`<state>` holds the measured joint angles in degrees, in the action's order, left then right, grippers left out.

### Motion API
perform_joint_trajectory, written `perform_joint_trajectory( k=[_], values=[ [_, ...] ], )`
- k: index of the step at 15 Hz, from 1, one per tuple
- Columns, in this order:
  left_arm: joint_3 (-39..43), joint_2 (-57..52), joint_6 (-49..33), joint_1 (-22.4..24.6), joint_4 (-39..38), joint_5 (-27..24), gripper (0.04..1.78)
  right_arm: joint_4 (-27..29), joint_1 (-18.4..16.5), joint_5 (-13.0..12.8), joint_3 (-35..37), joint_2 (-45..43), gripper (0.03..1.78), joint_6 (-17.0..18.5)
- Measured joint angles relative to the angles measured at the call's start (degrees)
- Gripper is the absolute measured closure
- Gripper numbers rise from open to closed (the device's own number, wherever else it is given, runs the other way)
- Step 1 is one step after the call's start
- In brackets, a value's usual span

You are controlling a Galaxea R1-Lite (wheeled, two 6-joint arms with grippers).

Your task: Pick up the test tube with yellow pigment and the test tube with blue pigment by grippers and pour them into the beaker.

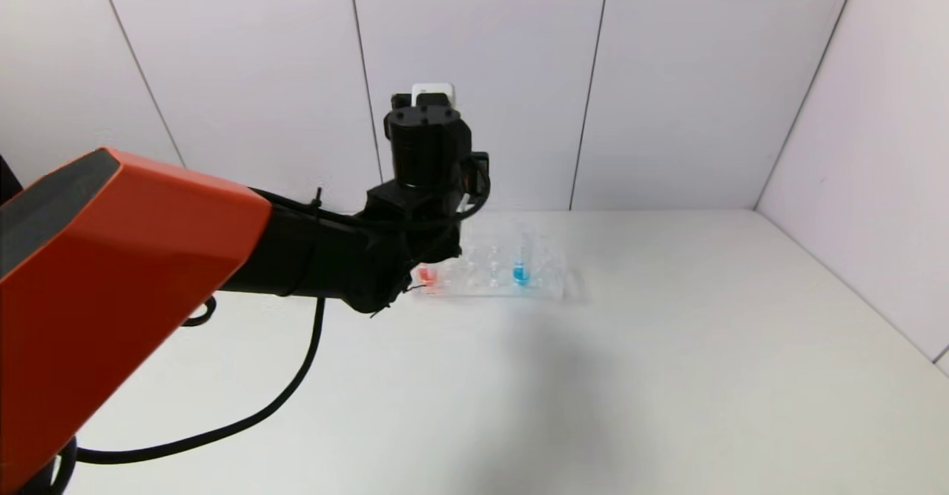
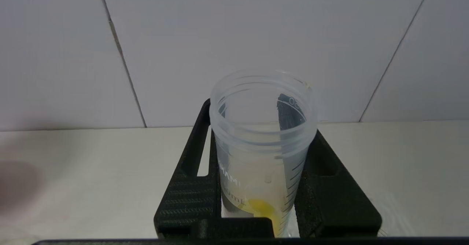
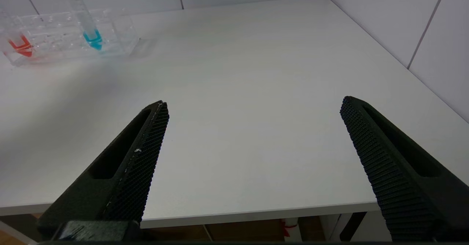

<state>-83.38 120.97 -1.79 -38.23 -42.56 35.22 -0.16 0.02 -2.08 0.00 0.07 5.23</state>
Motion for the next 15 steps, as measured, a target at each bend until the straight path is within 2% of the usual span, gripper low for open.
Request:
perform_joint_trajectory(
  k=[7,15],
  values=[
    [6.8,-9.6,-0.1,8.9,2.8,-4.6,1.28,0.0,0.0,0.0,0.0,0.0,0.10,0.0],
    [15.1,-16.0,-0.6,23.5,2.0,-11.2,1.28,0.0,0.0,0.0,0.0,0.0,0.10,0.0]
  ],
)
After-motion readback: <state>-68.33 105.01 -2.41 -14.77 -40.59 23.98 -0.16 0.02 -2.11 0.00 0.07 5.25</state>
